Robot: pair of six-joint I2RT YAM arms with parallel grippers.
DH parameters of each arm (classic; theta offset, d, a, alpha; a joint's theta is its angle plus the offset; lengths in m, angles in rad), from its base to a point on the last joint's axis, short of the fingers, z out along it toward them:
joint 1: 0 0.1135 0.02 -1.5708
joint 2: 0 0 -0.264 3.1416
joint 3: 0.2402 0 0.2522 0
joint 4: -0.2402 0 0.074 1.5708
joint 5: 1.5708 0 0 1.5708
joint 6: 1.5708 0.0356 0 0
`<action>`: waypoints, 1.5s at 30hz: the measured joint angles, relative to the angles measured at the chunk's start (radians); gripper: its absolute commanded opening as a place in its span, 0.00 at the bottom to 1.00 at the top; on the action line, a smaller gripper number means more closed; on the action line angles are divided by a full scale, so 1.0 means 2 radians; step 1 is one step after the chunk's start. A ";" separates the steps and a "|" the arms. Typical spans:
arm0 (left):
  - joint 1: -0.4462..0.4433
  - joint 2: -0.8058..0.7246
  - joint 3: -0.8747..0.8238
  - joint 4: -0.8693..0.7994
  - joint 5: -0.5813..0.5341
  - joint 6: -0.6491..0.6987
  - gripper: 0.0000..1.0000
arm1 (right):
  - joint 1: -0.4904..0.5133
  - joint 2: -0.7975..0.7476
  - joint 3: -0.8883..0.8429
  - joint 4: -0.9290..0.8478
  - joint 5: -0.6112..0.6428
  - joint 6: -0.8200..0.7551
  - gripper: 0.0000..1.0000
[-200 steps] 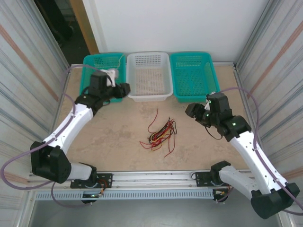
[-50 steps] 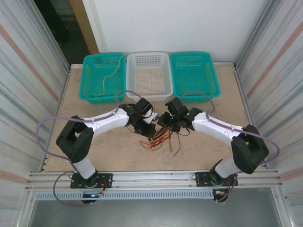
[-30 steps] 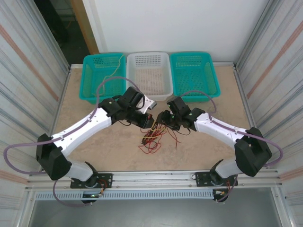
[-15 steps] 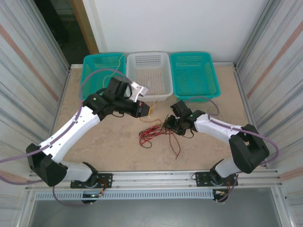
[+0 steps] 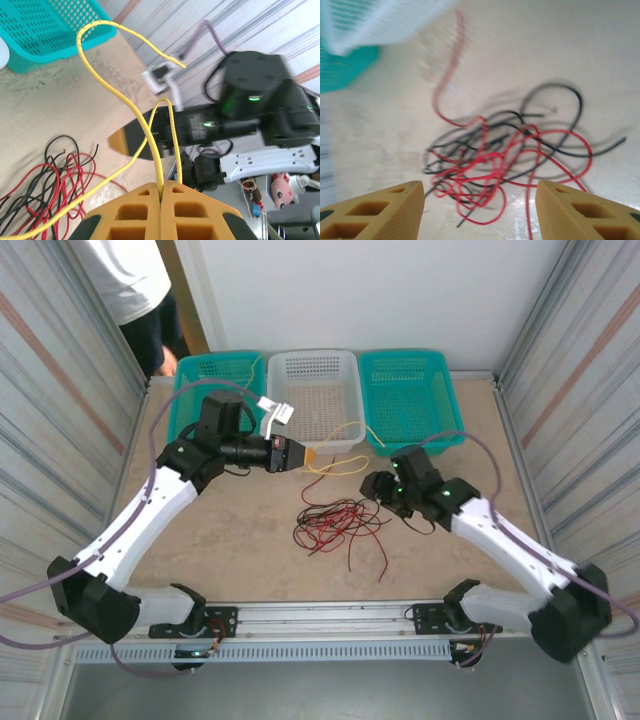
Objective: Untangle the cables
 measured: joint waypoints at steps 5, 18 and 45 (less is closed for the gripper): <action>0.005 -0.028 -0.073 0.125 0.013 -0.076 0.00 | -0.030 -0.118 0.012 -0.003 0.018 -0.009 0.67; -0.020 -0.060 -0.164 0.430 -0.077 -0.235 0.00 | -0.011 -0.118 0.007 0.082 -0.037 -0.010 0.73; -0.054 -0.025 -0.165 0.529 -0.165 -0.332 0.00 | 0.097 0.054 0.061 0.255 0.085 -0.075 0.25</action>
